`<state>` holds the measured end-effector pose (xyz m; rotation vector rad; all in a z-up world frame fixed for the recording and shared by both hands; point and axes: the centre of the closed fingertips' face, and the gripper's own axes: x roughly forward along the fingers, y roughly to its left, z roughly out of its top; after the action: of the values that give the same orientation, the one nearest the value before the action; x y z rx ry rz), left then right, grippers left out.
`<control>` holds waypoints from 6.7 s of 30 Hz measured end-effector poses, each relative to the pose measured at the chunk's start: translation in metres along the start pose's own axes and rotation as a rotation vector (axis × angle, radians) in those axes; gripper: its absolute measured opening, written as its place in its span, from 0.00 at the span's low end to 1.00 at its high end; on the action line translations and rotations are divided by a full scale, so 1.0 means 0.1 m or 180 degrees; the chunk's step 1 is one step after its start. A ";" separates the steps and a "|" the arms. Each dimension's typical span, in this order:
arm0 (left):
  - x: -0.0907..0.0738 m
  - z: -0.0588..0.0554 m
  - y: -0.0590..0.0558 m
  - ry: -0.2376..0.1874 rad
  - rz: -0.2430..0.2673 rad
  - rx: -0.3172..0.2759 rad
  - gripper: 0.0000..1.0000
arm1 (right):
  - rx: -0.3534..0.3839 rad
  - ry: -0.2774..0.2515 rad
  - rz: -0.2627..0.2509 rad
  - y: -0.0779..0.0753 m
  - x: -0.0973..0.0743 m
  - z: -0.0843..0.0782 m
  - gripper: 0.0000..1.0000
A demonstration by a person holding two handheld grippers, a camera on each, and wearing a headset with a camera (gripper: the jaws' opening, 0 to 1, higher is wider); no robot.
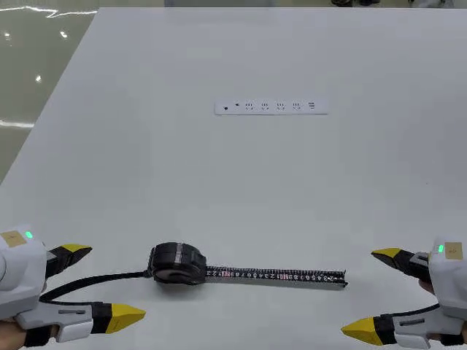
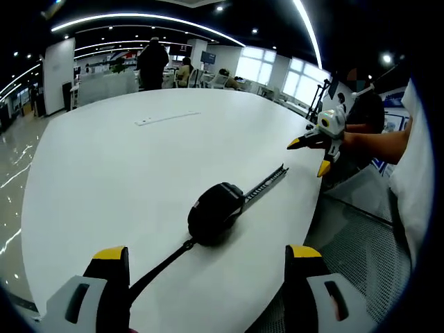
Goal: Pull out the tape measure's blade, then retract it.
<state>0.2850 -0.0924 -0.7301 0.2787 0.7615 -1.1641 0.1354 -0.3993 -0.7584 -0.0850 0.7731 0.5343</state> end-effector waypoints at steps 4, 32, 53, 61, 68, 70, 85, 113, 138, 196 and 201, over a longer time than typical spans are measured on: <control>-0.06 -0.04 -0.01 -0.0004 0.0034 -0.0031 0.91 | 0.0039 -0.0023 -0.0043 0.00 -0.04 -0.01 0.91; -0.26 -0.22 -0.11 -0.0109 0.0177 -0.0213 0.97 | 0.0183 -0.0094 -0.0227 0.02 -0.27 -0.07 0.97; -0.29 -0.27 -0.09 -0.0097 0.0163 -0.0283 0.98 | 0.0193 -0.0056 -0.0252 0.05 -0.30 -0.14 0.97; -0.30 -0.26 -0.09 -0.0103 0.0157 -0.0285 0.98 | 0.0197 -0.0052 -0.0257 0.05 -0.31 -0.13 0.97; -0.30 -0.27 -0.09 -0.0100 0.0153 -0.0289 0.98 | 0.0189 -0.0046 -0.0255 0.05 -0.31 -0.13 0.97; -0.30 -0.26 -0.09 -0.0109 0.0154 -0.0299 0.98 | 0.0182 -0.0044 -0.0258 0.05 -0.31 -0.13 0.97; -0.24 -0.17 -0.14 -0.0149 0.0138 -0.0353 0.97 | 0.0179 -0.0084 -0.0219 0.06 -0.28 -0.11 0.95; 0.17 0.20 -0.30 -0.0251 0.0093 -0.0449 0.95 | 0.0159 -0.0144 -0.0165 0.03 -0.24 -0.04 0.90; 0.57 0.27 -0.36 -0.0254 0.0149 -0.0778 0.94 | 0.0096 -0.0248 -0.0179 0.00 -0.20 0.11 0.88; 0.99 0.22 -0.28 -0.0185 0.0689 -0.1216 0.82 | 0.0156 -0.0232 0.0003 -0.05 -0.02 0.00 0.80; 0.99 0.21 -0.24 -0.0193 0.0808 -0.1249 0.79 | 0.0187 -0.0264 0.0040 -0.07 0.02 0.00 0.78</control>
<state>0.2904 -0.1853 -0.7763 0.0103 0.8559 -0.7611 0.1401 -0.4043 -0.7611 -0.0036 0.7081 0.5234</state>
